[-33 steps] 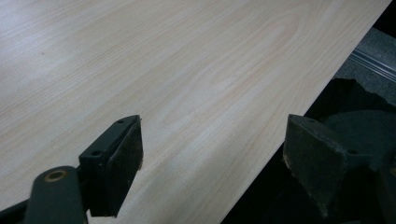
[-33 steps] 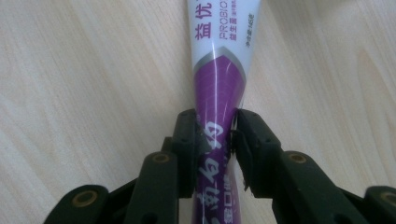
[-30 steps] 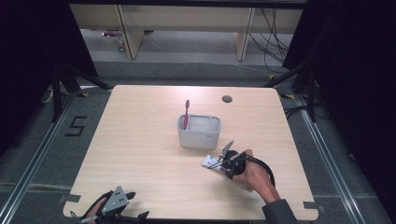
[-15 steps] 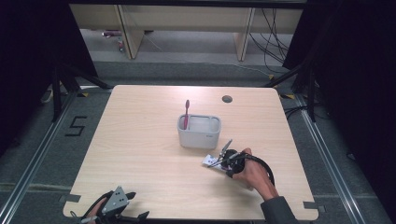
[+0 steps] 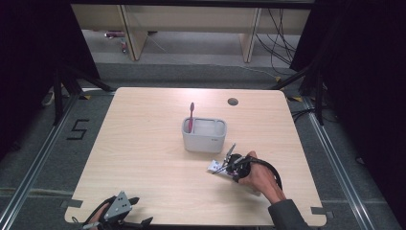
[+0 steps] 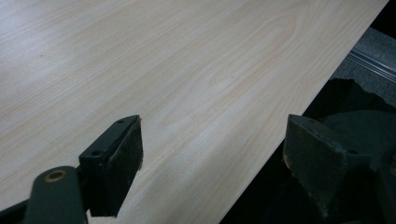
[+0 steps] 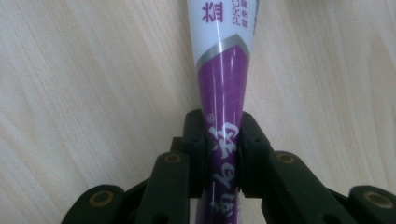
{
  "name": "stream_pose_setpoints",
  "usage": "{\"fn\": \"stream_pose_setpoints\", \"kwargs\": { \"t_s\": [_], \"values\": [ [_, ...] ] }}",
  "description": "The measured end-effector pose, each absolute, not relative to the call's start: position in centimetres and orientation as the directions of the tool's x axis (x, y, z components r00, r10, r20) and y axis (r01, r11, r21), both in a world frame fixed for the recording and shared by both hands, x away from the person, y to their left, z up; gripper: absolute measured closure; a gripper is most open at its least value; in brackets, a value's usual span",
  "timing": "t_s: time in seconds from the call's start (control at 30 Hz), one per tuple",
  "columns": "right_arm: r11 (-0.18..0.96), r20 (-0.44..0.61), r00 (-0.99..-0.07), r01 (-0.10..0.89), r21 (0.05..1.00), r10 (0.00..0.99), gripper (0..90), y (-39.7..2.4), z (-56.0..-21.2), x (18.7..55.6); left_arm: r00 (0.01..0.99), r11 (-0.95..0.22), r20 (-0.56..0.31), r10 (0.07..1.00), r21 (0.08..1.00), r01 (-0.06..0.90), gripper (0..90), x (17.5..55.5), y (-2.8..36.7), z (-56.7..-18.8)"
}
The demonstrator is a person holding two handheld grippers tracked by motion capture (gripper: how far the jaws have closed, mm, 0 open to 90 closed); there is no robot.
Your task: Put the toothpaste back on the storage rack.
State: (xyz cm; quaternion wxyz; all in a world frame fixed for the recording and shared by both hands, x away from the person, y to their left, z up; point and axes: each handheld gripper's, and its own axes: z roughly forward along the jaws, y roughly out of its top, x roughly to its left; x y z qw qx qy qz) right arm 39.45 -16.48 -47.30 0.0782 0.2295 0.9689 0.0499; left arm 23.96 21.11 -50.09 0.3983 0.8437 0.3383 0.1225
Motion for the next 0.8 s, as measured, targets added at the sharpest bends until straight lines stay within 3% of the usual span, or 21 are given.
{"fn": "stream_pose_setpoints", "kwargs": {
  "t_s": [0.47,0.8],
  "values": [
    [0.905,-0.098,-0.899,0.424,0.042,0.426,76.8,-16.02,-47.18,39.97,0.748,-0.464,-0.054,0.661,0.754,0.465,19.5,23.96,21.16,-50.03],
    [0.900,-0.114,-0.893,0.430,0.068,0.435,77.1,-16.42,-46.98,39.64,0.747,-0.459,-0.060,0.662,0.755,0.468,19.5,23.95,21.03,-50.11]
  ]
}}
